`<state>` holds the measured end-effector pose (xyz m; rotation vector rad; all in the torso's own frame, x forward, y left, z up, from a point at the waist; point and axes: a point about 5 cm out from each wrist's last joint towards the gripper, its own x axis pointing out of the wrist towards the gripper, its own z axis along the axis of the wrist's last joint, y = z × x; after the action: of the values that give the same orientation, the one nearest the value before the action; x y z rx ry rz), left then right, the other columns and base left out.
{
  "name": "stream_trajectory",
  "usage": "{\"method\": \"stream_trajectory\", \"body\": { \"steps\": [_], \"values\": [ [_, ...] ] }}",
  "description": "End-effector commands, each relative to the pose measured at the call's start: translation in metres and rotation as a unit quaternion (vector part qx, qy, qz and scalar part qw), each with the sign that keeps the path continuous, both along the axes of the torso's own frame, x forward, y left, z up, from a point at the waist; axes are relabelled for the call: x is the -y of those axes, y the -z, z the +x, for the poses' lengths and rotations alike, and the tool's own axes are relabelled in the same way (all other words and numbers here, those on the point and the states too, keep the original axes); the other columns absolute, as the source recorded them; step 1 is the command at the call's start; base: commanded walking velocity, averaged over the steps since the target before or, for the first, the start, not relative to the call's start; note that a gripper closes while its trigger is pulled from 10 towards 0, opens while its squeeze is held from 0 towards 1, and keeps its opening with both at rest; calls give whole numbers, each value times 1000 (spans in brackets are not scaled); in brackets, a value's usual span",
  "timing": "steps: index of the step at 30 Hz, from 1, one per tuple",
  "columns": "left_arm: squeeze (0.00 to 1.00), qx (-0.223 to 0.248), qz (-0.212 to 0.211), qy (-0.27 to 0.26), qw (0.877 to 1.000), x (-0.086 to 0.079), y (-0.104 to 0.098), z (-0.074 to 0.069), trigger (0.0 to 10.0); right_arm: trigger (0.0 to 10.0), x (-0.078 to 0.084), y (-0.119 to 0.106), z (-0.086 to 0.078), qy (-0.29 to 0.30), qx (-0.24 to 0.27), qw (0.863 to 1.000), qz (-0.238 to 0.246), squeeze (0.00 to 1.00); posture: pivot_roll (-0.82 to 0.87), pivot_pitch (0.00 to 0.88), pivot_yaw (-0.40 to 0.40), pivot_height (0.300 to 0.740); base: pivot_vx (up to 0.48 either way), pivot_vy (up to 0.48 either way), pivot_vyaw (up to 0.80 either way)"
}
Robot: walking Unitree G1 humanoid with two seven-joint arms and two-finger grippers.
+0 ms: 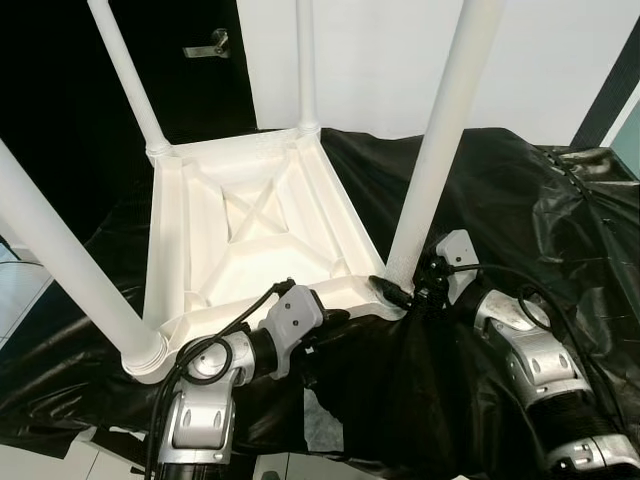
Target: Building children table
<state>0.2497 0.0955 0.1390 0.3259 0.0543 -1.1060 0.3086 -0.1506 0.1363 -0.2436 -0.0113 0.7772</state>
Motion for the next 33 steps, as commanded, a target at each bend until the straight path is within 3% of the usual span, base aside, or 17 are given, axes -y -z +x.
{"method": "stream_trajectory", "body": {
  "steps": [1, 4, 13, 14, 15, 19, 23, 28, 29, 33],
  "values": [
    [0, 34, -11, -140, 990, -7, -1, 11, 10000, 0, 0, 1, 1, -5, -2, 1000, -9, 0, 85, 0, 1, 740, 0, 0, 0],
    [0, 33, -11, -141, 989, -7, -1, 11, 10000, 0, 1, 1, 2, -5, -4, 1000, -8, 0, 85, 0, 0, 740, 0, 0, 0],
    [0, 32, -12, -148, 988, -6, 0, 11, 10000, 235, 4, 6, 0, 73, 2, 997, -1, 0, 77, 0, -6, 740, 0, 0, 0],
    [0, 31, -12, -148, 988, -5, 0, 11, 10000, 6706, 2, 7, -2, 94, 5, 996, 6, 0, 75, 0, -5, 740, 0, 0, 0],
    [0, 31, -12, -148, 988, -5, 0, 11, 10000, 10000, -2, 7, -5, 120, 7, 993, 16, 0, 72, 0, -5, 740, 0, 0, 0],
    [0, 30, -13, -149, 988, -5, 0, 11, 10000, 10000, -11, 9, -9, 182, 4, 982, 40, 0, 72, 0, -6, 740, 0, 0, 0],
    [0, 26, -18, -152, 988, -5, 0, 10, 10000, 10000, -24, 11, -15, 274, -1, 959, 67, 0, 72, 0, -6, 740, 0, 0, 0],
    [0, 26, -18, -151, 988, -4, 1, 10, 10000, 10000, -31, 11, -17, 306, 5, 949, 76, 0, 73, 0, -7, 740, 0, 0, 0],
    [0, 28, -19, -151, 988, -3, -1, 11, 10000, 10000, -41, 7, -20, 315, 10, 945, 85, 0, 70, 0, -6, 740, 0, 0, 0],
    [0, 28, -20, -149, 988, -1, -1, 11, 10000, 10000, -41, 4, -24, 329, 9, 940, 88, 0, 67, 0, -4, 740, 0, 0, 0]
  ]
}}
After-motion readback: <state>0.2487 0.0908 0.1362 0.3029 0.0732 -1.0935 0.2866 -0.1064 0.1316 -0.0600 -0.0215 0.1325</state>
